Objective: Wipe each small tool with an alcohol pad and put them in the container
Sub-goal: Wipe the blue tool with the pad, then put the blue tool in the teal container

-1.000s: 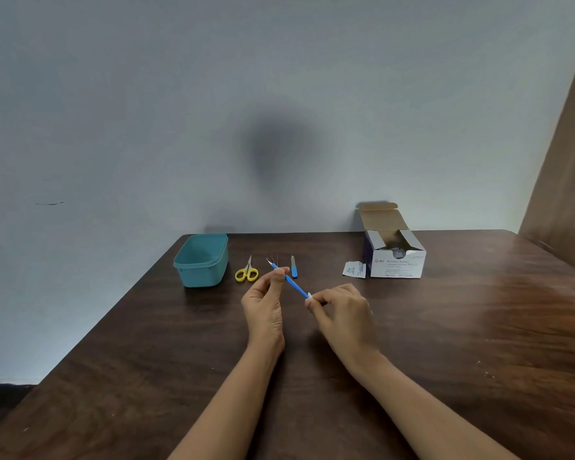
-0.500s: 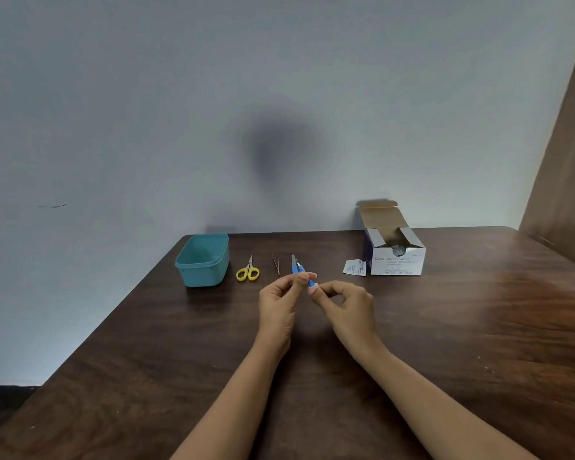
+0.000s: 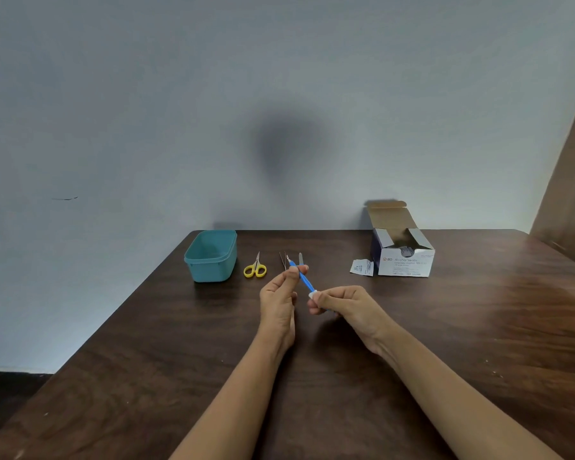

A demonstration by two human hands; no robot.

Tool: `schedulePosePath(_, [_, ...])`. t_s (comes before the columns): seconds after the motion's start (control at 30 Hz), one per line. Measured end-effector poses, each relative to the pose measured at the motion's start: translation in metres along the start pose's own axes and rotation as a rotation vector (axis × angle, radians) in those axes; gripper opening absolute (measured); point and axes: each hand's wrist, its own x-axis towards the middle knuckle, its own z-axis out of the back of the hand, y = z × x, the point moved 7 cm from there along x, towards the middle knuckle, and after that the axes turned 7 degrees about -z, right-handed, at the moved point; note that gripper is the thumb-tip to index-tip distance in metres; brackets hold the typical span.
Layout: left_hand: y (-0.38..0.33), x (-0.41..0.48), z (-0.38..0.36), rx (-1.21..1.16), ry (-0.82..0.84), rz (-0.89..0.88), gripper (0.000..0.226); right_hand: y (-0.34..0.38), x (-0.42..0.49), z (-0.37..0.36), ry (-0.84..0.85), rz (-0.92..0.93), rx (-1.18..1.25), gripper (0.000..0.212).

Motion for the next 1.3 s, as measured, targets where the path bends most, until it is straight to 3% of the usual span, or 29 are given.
schedulePosePath(0.2, [-0.013, -0.004, 0.006, 0.021, -0.106, -0.169, 0.008, -0.006, 0.003, 0.006, -0.290, 0.095, -0.229, 0.008])
schedulePosePath(0.43, [-0.035, -0.011, 0.010, 0.092, -0.259, -0.306, 0.011, 0.023, -0.015, -0.008, -0.570, 0.466, -0.746, 0.011])
schedulePosePath(0.63, [-0.059, 0.001, 0.026, 0.171, -0.383, -0.282, 0.007, 0.022, -0.006, -0.027, -0.460, 0.453, -0.768, 0.016])
schedulePosePath(0.77, [-0.110, 0.032, 0.040, 0.288, -0.382, -0.407, 0.011, 0.021, 0.006, -0.033, -0.391, 0.450, -0.778, 0.012])
schedulePosePath(0.9, [-0.165, 0.077, 0.055, 0.632, -0.310, -0.491, 0.026, 0.036, 0.026, -0.028, -0.397, 0.395, -0.612, 0.010])
schedulePosePath(1.0, [-0.184, 0.116, 0.061, 1.045, -0.217, -0.450, 0.021, 0.041, 0.045, -0.030, -0.415, 0.357, -0.516, 0.014])
schedulePosePath(1.17, [-0.171, 0.162, 0.083, 1.516, -0.231, -0.290, 0.021, 0.020, 0.071, -0.041, -0.466, 0.307, -0.480, 0.013])
schedulePosePath(1.3, [-0.136, 0.184, 0.088, 1.840, -0.050, -0.173, 0.019, 0.008, 0.082, -0.037, -0.468, 0.271, -0.442, 0.015])
